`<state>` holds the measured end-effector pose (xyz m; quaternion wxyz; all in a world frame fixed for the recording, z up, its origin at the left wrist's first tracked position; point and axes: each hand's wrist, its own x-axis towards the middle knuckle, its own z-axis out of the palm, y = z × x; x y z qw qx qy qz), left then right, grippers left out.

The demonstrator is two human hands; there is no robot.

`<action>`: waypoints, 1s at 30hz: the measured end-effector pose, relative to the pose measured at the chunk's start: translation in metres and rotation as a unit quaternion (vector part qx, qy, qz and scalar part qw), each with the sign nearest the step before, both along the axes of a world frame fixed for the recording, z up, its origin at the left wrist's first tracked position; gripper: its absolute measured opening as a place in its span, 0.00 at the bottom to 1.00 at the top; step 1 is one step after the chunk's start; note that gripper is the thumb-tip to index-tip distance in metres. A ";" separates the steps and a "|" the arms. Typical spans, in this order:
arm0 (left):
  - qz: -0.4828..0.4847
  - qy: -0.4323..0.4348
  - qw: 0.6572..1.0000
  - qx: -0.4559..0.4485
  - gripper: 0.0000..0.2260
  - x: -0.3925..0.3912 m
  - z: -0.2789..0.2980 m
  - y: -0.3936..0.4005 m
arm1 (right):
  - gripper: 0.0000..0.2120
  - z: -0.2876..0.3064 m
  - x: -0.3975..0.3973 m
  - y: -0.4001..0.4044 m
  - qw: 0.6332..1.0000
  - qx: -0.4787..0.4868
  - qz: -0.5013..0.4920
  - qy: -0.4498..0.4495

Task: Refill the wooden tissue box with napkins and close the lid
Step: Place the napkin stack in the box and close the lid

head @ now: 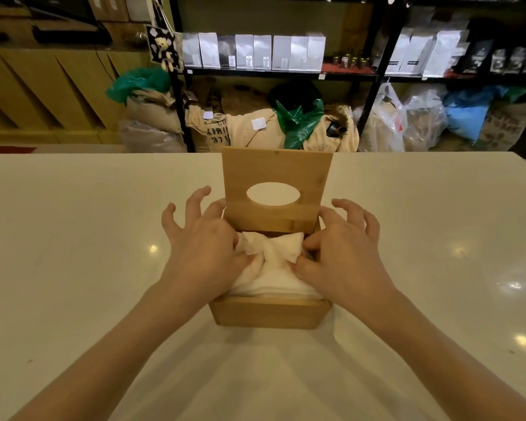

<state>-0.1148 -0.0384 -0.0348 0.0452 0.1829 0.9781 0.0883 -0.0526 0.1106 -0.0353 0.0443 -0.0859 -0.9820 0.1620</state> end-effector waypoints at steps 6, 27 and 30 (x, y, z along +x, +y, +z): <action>0.009 0.000 1.000 -0.008 0.14 0.018 -0.001 -0.006 | 0.10 0.004 0.009 0.000 0.999 0.014 0.031 -0.025; -0.040 0.205 0.970 0.125 0.04 0.055 -0.004 -0.032 | 0.02 0.010 0.045 0.002 0.986 -0.089 0.003 0.143; -0.029 0.168 0.981 0.096 0.12 0.056 -0.002 -0.030 | 0.07 0.009 0.046 0.000 0.985 -0.146 0.054 0.075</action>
